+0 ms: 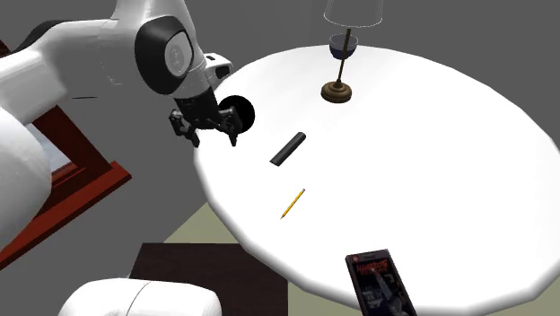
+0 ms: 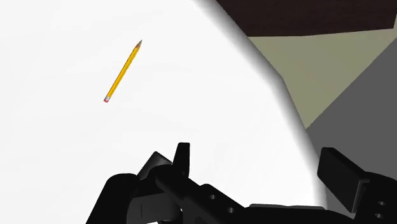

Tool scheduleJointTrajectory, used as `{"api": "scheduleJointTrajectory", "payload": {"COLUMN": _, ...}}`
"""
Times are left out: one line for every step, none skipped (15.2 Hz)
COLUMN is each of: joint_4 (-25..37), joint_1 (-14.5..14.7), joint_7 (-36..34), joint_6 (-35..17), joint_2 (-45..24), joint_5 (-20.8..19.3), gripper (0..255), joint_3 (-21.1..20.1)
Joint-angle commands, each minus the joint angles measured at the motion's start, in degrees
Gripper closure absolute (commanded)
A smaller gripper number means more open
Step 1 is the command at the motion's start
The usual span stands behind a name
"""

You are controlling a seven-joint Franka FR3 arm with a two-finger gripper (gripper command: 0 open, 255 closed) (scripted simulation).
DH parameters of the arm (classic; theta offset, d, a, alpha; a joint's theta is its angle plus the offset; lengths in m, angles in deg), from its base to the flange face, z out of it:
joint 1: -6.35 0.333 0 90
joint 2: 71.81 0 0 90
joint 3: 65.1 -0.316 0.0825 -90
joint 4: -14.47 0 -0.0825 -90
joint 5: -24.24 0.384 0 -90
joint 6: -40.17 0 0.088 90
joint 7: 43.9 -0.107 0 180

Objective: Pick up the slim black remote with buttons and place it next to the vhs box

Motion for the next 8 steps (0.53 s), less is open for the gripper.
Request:
{"api": "scheduleJointTrajectory", "payload": {"joint_4": -0.29, "joint_1": -0.97, "joint_7": -1.75, "joint_6": -4.43, "joint_2": -3.24, "joint_5": -0.3, "gripper": 0, "joint_3": 0.45}}
{"api": "scheduleJointTrajectory", "payload": {"joint_4": -0.45, "joint_1": -1.42, "joint_7": -2.66, "joint_6": -6.55, "joint_2": -4.84, "joint_5": -0.41, "gripper": 0, "joint_3": 0.63}}
{"api": "scheduleJointTrajectory", "payload": {"joint_4": -0.52, "joint_1": -1.87, "joint_7": -3.56, "joint_6": -8.65, "joint_2": -6.5, "joint_5": -0.52, "gripper": 0, "joint_3": 0.81}}
{"api": "scheduleJointTrajectory", "payload": {"joint_4": -0.52, "joint_1": -2.31, "joint_7": -4.45, "joint_6": -10.71, "joint_2": -8.2, "joint_5": -0.64, "gripper": 0, "joint_3": 1.0}}
{"api": "scheduleJointTrajectory", "payload": {"joint_4": -0.43, "joint_1": -2.74, "joint_7": -5.35, "joint_6": -12.74, "joint_2": -9.95, "joint_5": -0.76, "gripper": 0, "joint_3": 1.21}}
{"api": "scheduleJointTrajectory", "payload": {"joint_4": -0.27, "joint_1": -3.16, "joint_7": -6.24, "joint_6": -14.73, "joint_2": -11.74, "joint_5": -0.87, "gripper": 0, "joint_3": 1.42}}
{"api": "scheduleJointTrajectory", "payload": {"joint_4": -0.02, "joint_1": -3.59, "joint_7": -7.11, "joint_6": -16.68, "joint_2": -13.57, "joint_5": -0.97, "gripper": 0, "joint_3": 1.63}}
{"api": "scheduleJointTrajectory", "payload": {"joint_4": 0.3, "joint_1": -4.0, "joint_7": -7.99, "joint_6": -18.59, "joint_2": -15.43, "joint_5": -1.07, "gripper": 0, "joint_3": 1.85}}
